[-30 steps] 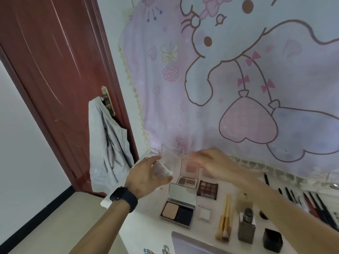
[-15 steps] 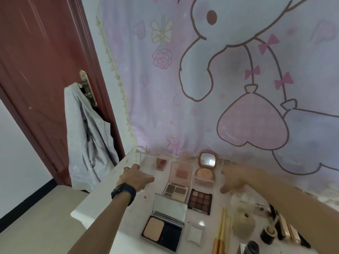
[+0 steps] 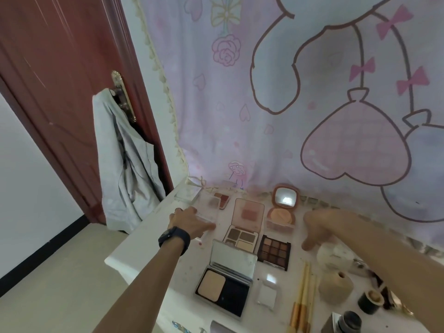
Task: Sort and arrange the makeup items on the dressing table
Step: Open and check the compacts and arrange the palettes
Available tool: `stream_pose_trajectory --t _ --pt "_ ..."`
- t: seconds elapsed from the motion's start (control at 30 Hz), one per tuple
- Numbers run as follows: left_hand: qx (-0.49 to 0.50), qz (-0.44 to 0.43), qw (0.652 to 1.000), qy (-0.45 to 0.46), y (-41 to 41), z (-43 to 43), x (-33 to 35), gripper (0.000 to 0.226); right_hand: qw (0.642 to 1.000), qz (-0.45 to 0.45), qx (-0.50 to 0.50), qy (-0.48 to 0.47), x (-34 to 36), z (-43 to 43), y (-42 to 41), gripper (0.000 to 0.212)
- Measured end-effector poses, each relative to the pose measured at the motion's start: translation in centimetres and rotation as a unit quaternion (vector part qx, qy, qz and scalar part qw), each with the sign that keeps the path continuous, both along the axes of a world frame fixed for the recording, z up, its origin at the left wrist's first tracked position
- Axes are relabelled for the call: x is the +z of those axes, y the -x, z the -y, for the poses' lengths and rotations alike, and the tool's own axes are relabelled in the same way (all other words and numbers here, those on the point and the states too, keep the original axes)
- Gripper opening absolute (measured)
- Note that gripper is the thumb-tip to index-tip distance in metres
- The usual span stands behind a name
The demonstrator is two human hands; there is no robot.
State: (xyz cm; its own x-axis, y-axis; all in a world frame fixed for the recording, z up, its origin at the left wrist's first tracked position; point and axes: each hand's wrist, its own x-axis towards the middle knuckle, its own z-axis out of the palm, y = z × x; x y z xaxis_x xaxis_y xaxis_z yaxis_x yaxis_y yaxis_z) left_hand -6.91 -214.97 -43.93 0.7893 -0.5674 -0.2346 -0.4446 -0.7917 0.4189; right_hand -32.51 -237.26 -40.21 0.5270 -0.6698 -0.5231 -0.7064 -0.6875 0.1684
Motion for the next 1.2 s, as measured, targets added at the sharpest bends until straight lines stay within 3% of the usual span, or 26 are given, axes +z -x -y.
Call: stream_pose_trajectory --t 0.63,0.87,1.07,1.2 --pt "-0.002 0.037 0.999 0.038 1.7 -0.4 -0.7 0.088 1.0 0.014 -0.015 0.005 0.7 -1.0 0.6 0.06" --pt "-0.002 0.03 0.998 0.059 1.9 -0.6 -0.5 0.088 1.0 0.029 -0.007 0.006 0.9 -1.1 0.9 0.049" --pt "-0.008 0.023 0.996 0.083 0.7 -2.8 0.2 0.064 0.997 0.082 -0.006 0.01 2.7 -1.3 2.2 0.07" --pt "-0.016 0.026 0.994 0.101 -0.6 -5.6 1.1 0.051 0.983 0.181 0.01 0.006 7.3 -2.8 3.5 0.056"
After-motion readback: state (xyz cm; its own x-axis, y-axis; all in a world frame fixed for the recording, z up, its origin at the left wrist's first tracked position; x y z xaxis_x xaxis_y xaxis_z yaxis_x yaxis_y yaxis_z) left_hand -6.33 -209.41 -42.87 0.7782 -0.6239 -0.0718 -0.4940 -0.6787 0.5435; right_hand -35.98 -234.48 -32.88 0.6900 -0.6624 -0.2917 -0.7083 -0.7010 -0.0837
